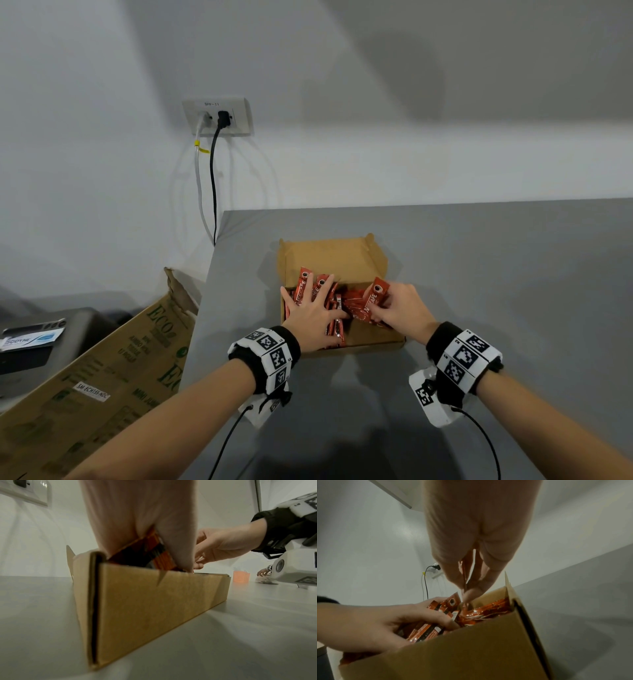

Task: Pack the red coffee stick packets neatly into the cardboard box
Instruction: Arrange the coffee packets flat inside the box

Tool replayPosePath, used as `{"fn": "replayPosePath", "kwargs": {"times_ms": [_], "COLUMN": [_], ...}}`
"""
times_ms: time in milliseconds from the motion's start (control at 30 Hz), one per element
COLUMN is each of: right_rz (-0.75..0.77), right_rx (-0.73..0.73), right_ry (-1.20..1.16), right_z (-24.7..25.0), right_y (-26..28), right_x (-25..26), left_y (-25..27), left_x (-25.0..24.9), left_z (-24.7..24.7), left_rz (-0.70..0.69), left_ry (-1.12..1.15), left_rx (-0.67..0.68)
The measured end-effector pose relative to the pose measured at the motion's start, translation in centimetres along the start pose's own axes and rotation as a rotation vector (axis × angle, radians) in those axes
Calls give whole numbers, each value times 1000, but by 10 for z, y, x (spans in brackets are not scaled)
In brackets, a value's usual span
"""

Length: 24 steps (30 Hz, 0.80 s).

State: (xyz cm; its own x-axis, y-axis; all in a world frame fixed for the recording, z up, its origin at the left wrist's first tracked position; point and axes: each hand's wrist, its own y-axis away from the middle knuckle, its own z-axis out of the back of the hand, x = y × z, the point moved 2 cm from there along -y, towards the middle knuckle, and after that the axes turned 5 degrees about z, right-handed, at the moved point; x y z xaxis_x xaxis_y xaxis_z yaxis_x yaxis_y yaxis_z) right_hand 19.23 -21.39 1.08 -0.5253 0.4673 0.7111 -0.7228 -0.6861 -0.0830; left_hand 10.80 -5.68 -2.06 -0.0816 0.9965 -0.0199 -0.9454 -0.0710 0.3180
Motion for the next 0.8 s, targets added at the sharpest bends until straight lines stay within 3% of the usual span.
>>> {"fn": "replayPosePath", "kwargs": {"times_ms": [233, 400, 800], "right_rz": [-121, -53, -133], "right_rx": [7, -28, 62], "right_ry": [-59, 16, 136], "right_z": [2, -2, -15], "right_y": [11, 22, 11], "right_x": [-10, -13, -9], "left_y": [0, 0, 1], "left_x": [0, 0, 0], "left_z": [-1, -1, 0], "left_rz": [4, 1, 3], "left_ry": [-5, -1, -3], "left_rx": [-6, -10, -7]}}
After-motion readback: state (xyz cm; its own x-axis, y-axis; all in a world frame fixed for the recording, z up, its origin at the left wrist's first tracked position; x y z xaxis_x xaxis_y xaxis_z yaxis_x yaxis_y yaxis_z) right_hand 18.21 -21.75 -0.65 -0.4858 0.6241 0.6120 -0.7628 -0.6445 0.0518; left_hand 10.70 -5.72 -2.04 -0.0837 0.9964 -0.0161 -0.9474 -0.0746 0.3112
